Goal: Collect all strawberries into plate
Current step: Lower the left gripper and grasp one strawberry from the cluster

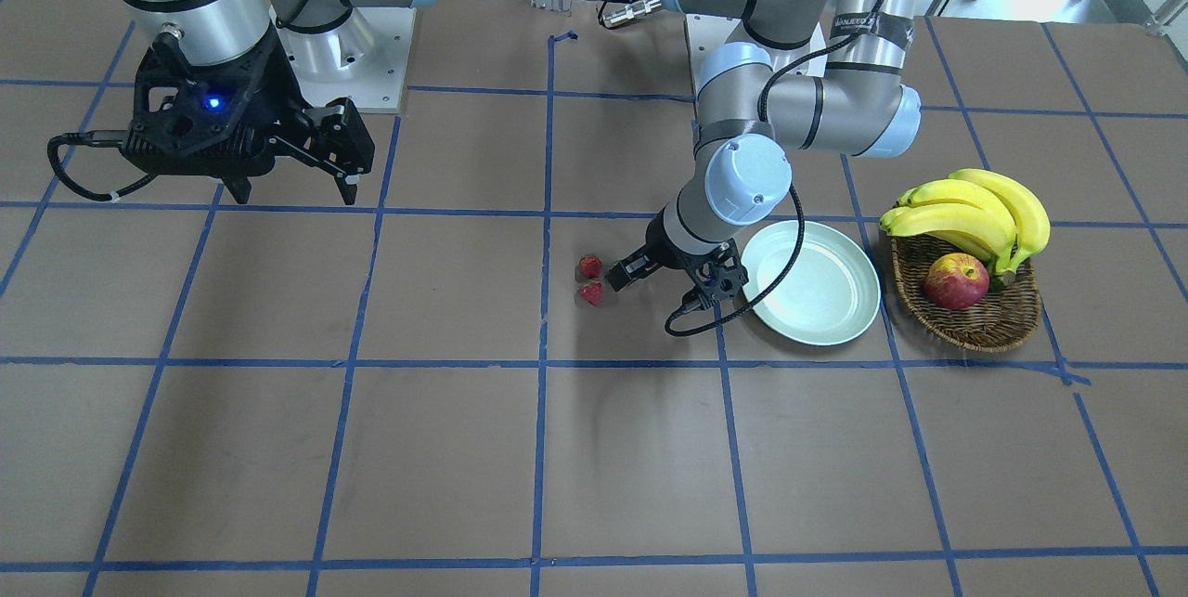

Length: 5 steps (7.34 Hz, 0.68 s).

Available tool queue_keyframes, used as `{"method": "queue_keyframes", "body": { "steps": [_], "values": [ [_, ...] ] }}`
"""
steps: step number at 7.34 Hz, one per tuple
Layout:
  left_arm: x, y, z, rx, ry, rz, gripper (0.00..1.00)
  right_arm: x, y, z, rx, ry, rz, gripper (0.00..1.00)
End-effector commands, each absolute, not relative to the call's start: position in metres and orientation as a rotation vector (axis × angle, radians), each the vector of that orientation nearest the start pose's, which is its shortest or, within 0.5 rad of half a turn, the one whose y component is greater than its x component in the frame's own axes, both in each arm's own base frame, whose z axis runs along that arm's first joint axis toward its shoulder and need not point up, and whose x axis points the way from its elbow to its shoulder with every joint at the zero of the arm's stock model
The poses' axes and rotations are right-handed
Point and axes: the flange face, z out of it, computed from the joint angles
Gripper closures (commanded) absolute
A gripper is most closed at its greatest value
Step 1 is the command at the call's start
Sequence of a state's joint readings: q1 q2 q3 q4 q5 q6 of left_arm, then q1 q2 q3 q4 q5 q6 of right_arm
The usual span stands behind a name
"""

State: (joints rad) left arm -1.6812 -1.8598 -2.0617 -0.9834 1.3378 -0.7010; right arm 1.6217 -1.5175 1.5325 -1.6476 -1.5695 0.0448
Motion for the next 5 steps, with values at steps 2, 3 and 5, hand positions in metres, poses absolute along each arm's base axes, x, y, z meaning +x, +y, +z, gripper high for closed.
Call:
{"method": "queue_keyframes", "body": {
  "steps": [2,3,5],
  "values": [
    [-0.2113,-0.4592,0.1707,-0.994,3.108,0.493,0.11,0.1598,-0.5107,0.4891,-0.007,3.132,-0.098,0.0],
    [-0.2115,-0.4593,0.1685,-0.995,3.106,0.5,0.18,0.1599,-0.5102,0.4899,-0.01,3.131,-0.1,0.0],
    [-0.2122,-0.4591,0.1664,-0.998,3.107,0.515,0.54,0.1596,-0.507,0.4945,-0.01,3.132,-0.112,0.0]
  ]
}}
